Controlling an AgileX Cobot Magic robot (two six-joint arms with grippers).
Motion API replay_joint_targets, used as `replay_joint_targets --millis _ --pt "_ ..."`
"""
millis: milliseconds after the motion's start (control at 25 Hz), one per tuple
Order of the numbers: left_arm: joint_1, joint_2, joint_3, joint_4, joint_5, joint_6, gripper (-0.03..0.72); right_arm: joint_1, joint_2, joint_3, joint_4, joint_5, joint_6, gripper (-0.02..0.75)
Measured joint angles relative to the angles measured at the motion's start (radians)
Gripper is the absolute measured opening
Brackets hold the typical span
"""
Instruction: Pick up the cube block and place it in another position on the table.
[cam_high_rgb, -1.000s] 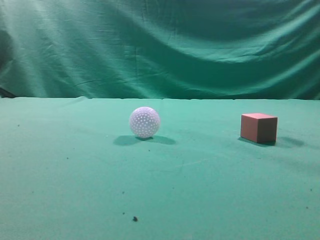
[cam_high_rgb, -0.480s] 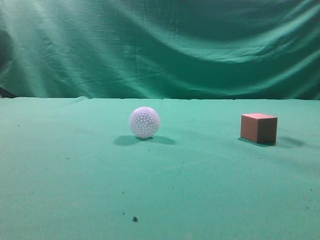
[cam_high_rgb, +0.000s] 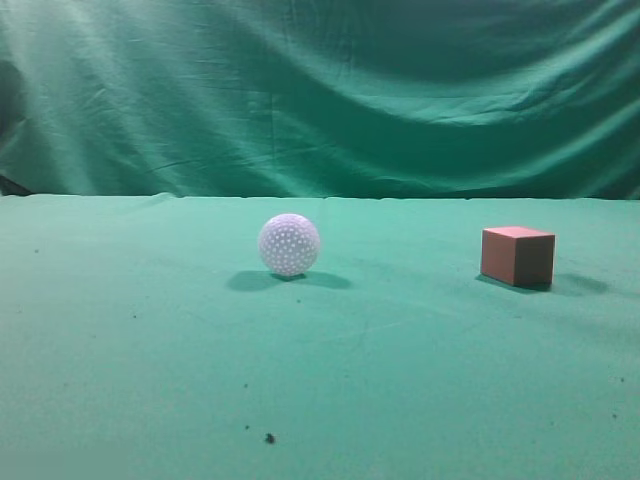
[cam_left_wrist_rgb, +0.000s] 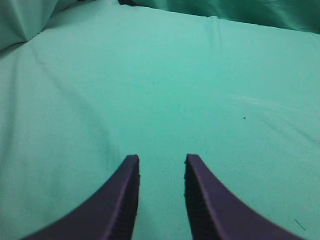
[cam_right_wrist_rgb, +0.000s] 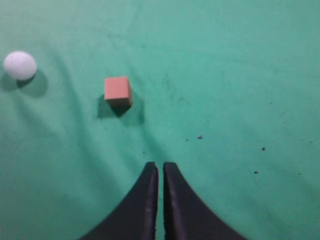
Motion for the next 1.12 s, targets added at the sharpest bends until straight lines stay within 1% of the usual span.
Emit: replay_joint_targets --millis 120,240,440,520,600,640,680,720,800,880,920,1000,1120 --pt "0.0 0.0 0.0 0.0 0.0 0.0 0.262 0.073 0.15 -0.079 0.0 0.084 0.0 0.0" --pt "0.0 0.0 0.0 0.0 0.0 0.0 0.262 0.154 0.319 -0.155 0.0 0.123 0.005 0.0" --pt "0.0 0.0 0.0 0.0 0.0 0.0 0.262 0.279 0.529 -0.251 -0.034 0.11 0.026 0.0" --pt "0.0 0.0 0.0 0.0 0.0 0.0 0.262 0.316 0.609 -0.277 -0.066 0.105 0.034 0.0" --pt "0.0 0.0 0.0 0.0 0.0 0.0 0.262 0.331 0.672 -0.305 -0.085 0.098 0.038 0.0" --pt "0.0 0.0 0.0 0.0 0.0 0.0 0.262 0.333 0.701 -0.317 -0.094 0.097 0.038 0.048" --pt "0.0 0.0 0.0 0.0 0.0 0.0 0.262 0.334 0.727 -0.329 -0.104 0.096 0.038 0.048" --pt "0.0 0.0 0.0 0.0 0.0 0.0 0.262 0.334 0.746 -0.338 -0.11 0.091 0.039 0.136" --pt "0.0 0.0 0.0 0.0 0.0 0.0 0.262 0.334 0.783 -0.348 -0.119 0.065 0.048 0.28" --pt "0.0 0.0 0.0 0.0 0.0 0.0 0.262 0.334 0.81 -0.352 -0.123 0.008 0.094 0.445" --pt "0.0 0.0 0.0 0.0 0.0 0.0 0.262 0.334 0.825 -0.352 -0.128 -0.015 0.128 0.512" --pt "0.0 0.0 0.0 0.0 0.0 0.0 0.262 0.334 0.85 -0.355 -0.156 -0.062 0.211 0.577" --pt "0.0 0.0 0.0 0.0 0.0 0.0 0.262 0.331 0.887 -0.357 -0.214 -0.102 0.335 0.566"
